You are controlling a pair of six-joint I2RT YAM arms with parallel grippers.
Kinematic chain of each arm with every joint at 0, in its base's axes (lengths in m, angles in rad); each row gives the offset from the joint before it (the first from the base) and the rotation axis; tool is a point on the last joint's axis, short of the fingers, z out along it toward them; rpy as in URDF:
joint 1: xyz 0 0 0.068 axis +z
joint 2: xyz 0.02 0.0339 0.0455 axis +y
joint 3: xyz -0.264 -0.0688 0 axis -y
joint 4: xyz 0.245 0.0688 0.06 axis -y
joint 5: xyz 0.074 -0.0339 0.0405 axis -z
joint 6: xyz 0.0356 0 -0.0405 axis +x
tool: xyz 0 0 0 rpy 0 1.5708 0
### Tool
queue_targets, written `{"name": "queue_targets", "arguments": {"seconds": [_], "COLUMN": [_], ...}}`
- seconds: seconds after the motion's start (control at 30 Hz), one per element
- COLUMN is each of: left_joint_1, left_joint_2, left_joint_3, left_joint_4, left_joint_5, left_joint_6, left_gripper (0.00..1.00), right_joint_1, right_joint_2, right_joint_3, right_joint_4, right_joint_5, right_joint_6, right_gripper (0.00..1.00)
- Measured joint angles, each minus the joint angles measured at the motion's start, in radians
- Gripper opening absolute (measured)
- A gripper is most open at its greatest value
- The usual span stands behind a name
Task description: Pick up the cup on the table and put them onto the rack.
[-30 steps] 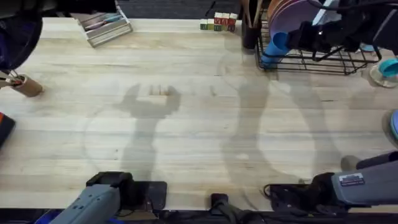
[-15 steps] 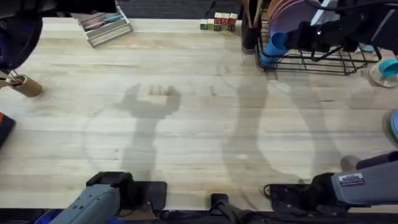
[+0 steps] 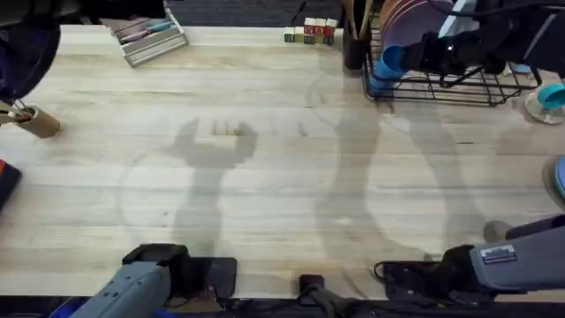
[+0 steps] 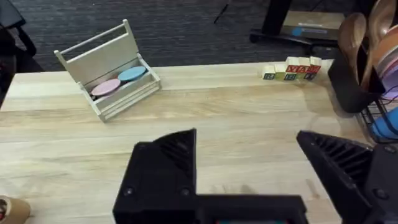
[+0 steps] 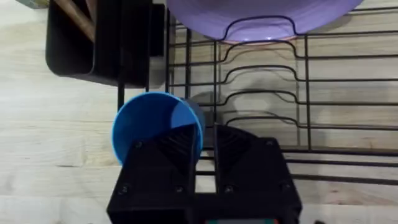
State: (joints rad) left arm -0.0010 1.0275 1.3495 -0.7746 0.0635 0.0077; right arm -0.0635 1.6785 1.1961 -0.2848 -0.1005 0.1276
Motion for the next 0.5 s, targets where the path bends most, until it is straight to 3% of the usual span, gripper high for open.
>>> {"name": "queue_targets", "arguments": {"seconds": [0.5], "left_joint_1": [0.000], "left_joint_2": [0.000], "left_joint_3": [0.000], "left_joint_4": [0.000], "left_joint_5": [0.000], "left_joint_6": [0.000], "left_gripper": [0.994], "right_joint_1": [0.000], "right_joint_2": [0.006], "right_joint_3": [0.000], "right_joint_4": [0.045], "right_joint_5": [0.000], "right_joint_6": [0.000], "right_gripper": [0.281]}}
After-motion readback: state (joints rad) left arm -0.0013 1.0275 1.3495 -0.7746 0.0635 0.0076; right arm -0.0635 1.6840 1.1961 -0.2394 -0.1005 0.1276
